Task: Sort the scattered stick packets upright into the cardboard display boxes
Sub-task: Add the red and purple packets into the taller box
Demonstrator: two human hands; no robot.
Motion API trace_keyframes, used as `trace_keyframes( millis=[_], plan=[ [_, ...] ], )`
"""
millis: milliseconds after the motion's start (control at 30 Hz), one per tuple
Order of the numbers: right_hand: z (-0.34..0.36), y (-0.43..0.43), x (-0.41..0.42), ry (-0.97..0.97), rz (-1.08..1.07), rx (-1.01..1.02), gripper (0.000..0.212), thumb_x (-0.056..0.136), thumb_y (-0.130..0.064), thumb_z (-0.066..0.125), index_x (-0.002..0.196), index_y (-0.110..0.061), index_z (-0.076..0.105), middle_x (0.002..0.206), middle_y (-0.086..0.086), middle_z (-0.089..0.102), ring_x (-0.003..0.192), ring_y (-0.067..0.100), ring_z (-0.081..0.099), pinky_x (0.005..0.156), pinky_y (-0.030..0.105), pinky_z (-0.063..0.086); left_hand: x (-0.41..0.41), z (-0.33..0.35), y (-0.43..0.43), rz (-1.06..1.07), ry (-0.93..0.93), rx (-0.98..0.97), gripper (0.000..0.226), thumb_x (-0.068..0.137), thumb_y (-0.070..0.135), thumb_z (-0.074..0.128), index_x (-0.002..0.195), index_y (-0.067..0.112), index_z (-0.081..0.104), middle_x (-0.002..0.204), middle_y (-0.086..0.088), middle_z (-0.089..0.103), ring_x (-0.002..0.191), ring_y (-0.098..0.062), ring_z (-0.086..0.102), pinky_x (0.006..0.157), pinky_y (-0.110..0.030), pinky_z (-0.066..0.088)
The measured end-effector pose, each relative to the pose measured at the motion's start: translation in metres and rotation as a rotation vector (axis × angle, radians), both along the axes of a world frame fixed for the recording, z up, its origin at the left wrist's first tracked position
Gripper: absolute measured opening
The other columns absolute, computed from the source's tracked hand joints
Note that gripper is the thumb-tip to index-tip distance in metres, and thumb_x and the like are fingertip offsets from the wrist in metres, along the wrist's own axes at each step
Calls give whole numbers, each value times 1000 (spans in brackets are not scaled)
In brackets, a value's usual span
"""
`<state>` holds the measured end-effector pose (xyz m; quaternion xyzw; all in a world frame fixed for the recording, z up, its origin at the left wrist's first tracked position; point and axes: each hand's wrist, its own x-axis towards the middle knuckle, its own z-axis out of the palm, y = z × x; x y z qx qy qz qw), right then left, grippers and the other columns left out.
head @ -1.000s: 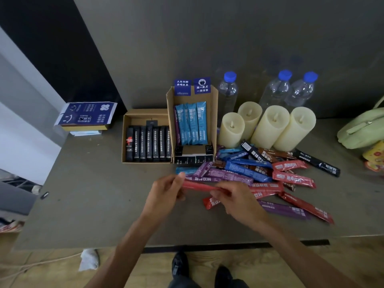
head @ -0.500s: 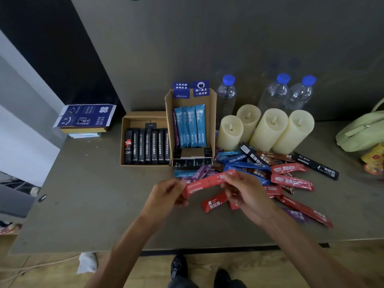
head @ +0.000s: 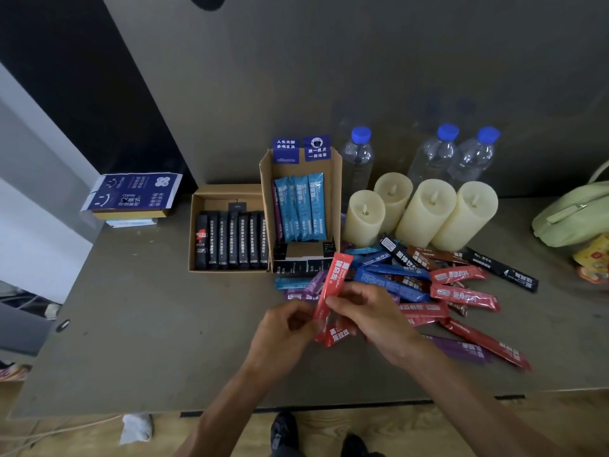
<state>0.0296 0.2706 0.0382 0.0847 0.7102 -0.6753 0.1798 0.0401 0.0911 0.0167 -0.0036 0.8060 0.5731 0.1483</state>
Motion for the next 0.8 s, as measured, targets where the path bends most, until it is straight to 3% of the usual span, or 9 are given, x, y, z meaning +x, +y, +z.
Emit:
trace_keyframes(
  millis=[200, 367, 467, 600, 700, 800],
  plan=[
    [-4, 4, -8, 7, -94, 104, 4, 92, -23, 70, 94, -22, 74, 90, 2, 74, 67, 13, 71, 57, 20, 48, -27, 15, 1, 229, 113, -88, 4, 86, 23, 74, 84, 26, 72, 79, 13, 74, 75, -2, 70, 73, -25, 55],
    [2, 5, -16, 17, -107, 184, 6, 95, -24, 66, 95, -21, 71, 86, 0, 72, 62, 6, 68, 58, 18, 46, -75, 32, 14, 172, 133, -181, 2, 87, 22, 72, 86, 24, 71, 80, 12, 74, 73, 0, 69, 69, -20, 56],
    [2, 3, -21, 29, -119, 235, 6, 95, -27, 65, 95, -24, 70, 92, -3, 73, 68, 11, 71, 65, 25, 49, -109, 34, 31, 179, 155, -292, 5, 91, 20, 67, 94, 18, 71, 86, 9, 70, 72, 0, 63, 55, -7, 43],
    [-2, 3, -23, 20, -126, 289, 8, 96, -28, 63, 97, -23, 69, 98, -5, 72, 72, 13, 73, 63, 21, 47, -140, 30, 49, 185, 124, -359, 12, 93, 15, 60, 102, 17, 69, 92, 1, 68, 73, -10, 61, 60, -16, 45],
    [-5, 5, -23, 20, -133, 316, 8, 96, -27, 63, 97, -22, 69, 98, -3, 72, 70, 12, 72, 61, 20, 46, -152, 22, 56, 169, 127, -401, 16, 95, 15, 59, 107, 13, 69, 99, -5, 71, 90, -22, 67, 75, -28, 53],
    [-6, 8, -25, 9, -145, 331, 8, 96, -27, 63, 97, -23, 69, 95, -3, 71, 67, 8, 70, 60, 18, 45, -158, 14, 58, 151, 148, -443, 17, 97, 15, 57, 107, 13, 69, 101, -6, 72, 95, -24, 68, 77, -29, 51]
  ],
)
